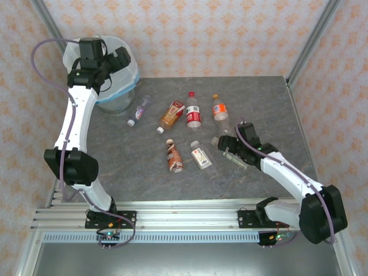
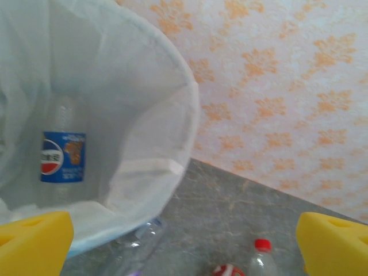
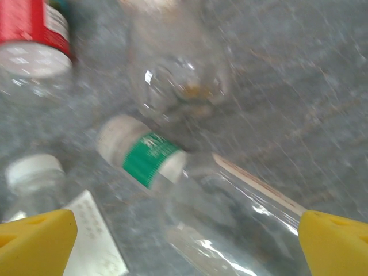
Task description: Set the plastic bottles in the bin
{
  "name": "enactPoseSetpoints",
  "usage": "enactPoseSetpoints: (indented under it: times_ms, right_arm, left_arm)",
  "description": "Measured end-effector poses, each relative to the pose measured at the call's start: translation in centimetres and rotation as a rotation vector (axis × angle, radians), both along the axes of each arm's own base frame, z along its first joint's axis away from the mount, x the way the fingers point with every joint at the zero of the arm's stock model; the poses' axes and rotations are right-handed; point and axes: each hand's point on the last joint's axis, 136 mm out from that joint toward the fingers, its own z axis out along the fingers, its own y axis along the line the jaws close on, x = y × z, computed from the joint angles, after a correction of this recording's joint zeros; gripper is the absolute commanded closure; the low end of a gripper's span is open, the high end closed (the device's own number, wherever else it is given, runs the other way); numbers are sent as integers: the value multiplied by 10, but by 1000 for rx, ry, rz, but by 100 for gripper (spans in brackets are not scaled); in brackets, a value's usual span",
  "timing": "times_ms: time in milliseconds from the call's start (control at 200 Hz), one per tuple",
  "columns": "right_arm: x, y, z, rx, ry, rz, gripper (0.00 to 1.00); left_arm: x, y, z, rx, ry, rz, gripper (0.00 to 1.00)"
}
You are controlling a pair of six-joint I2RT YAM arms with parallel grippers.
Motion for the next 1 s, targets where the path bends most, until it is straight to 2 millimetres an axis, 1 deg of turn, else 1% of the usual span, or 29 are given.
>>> enactPoseSetpoints:
  times_ms: [130, 215, 290, 405, 500, 565, 631, 691, 826, 921, 1001]
  right_arm:
    - [-11, -7, -13, -62, 88, 16, 1]
    - [-17, -10, -19, -95, 128, 32, 1]
    - [-22, -14, -21, -125, 152, 46, 1]
    - [-26, -19, -20, -167, 174, 65, 1]
    - [-27, -19, -19, -182, 190, 83, 1]
    - [-26, -18, -21, -193, 204, 94, 1]
    - [-25, -18, -25, -203, 223, 106, 1]
    - [-26, -16, -31, -210, 248, 123, 1]
    - [-30, -10, -41, -195, 295, 162, 1]
    - [-34, -9, -41, -186, 312, 165, 1]
    - [-38, -10, -41, -182, 336, 149, 1]
  left_arm:
    - [-9, -29, 3, -52, -38, -66, 0]
    - [-21, -46, 3, -90, -59, -108, 0]
    - [-36, -59, -4, -128, -65, -143, 0]
    - [-61, -81, -25, -177, -49, -196, 0]
    - [-80, -104, -40, -186, -21, -254, 0]
    - [-93, -121, -45, -184, -11, -296, 0]
    - [-105, -133, -45, -183, -13, -330, 0]
    - [-114, -134, -43, -182, -22, -336, 0]
    - [-129, -121, -35, -165, -56, -297, 0]
    - [-134, -115, -33, -146, -65, -277, 0]
    - [-135, -112, -33, -134, -65, -265, 0]
